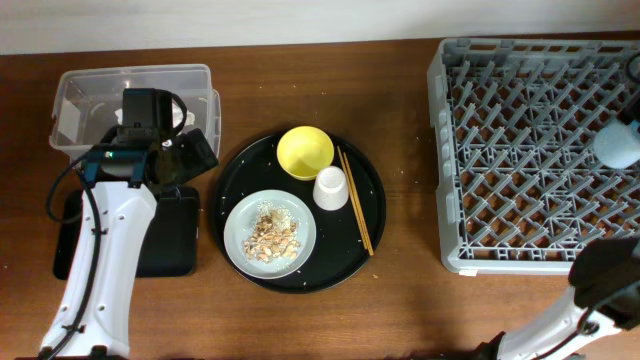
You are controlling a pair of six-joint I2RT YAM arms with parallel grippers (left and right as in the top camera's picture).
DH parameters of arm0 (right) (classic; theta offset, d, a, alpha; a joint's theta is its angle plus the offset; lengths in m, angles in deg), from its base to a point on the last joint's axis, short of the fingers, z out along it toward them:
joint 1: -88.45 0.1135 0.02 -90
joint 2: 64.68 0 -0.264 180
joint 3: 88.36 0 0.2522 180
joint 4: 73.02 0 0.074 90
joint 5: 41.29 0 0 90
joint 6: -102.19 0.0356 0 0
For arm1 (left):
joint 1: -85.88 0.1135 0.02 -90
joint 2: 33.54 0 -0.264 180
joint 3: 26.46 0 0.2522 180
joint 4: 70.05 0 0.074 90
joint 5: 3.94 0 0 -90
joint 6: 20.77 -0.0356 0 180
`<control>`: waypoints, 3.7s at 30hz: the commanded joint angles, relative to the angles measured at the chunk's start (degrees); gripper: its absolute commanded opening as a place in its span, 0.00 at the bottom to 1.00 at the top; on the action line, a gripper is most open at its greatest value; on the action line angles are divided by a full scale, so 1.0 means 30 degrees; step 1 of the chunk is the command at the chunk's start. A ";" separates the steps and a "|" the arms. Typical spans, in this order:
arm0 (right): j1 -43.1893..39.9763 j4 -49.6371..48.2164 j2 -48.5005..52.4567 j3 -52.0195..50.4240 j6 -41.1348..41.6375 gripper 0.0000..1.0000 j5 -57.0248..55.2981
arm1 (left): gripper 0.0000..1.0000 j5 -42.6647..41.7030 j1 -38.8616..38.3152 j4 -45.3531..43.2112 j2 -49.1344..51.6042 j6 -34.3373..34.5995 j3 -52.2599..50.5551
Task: Sort waste into correct bins and load items into the dishwasher rack
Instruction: 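Place the light-blue cup upside down in the rack with right gripper, then reach right gripper to the white cup and grasp it, then place the white cup in the rack with right gripper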
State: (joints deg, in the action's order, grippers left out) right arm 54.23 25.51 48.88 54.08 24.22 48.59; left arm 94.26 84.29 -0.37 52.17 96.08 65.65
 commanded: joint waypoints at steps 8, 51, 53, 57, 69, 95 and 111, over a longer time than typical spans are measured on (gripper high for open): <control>-0.0568 0.1064 0.1224 0.0255 -0.0306 0.85 0.3417 | 0.99 0.0073 0.0000 -0.0029 -0.0109 0.0182 0.0204; 0.0758 -0.0874 0.3534 -0.2004 0.0583 0.04 -0.1392 | 0.99 0.0073 0.0000 -0.0029 -0.0109 0.0182 0.0204; 0.0750 -0.0889 0.4197 -0.2004 0.0583 0.04 -0.2055 | 0.99 0.0073 0.0000 -0.0029 -0.0109 0.0182 0.0204; 0.0772 -0.0313 0.4401 -0.1996 0.0656 0.04 -0.2047 | 0.99 0.0073 0.0000 -0.0029 -0.0109 0.0182 0.0204; 1.7398 0.0554 -0.1647 -0.2011 -0.1858 0.98 0.3759 | 0.99 0.0073 0.0000 -0.0029 -0.0109 0.0182 0.0204; 2.2272 -0.3410 0.5734 -0.4626 0.1188 0.80 -0.0022 | 0.99 0.0073 0.0000 -0.0029 -0.0109 0.0182 0.0204; 0.7723 0.4182 0.1909 1.0287 0.0146 0.56 -0.0204 | 0.99 0.0073 0.0000 -0.0029 -0.0109 0.0182 0.0204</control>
State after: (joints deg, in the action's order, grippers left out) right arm 87.68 37.68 55.48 84.64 25.46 48.63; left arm 94.26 84.29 -0.32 52.17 96.08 65.63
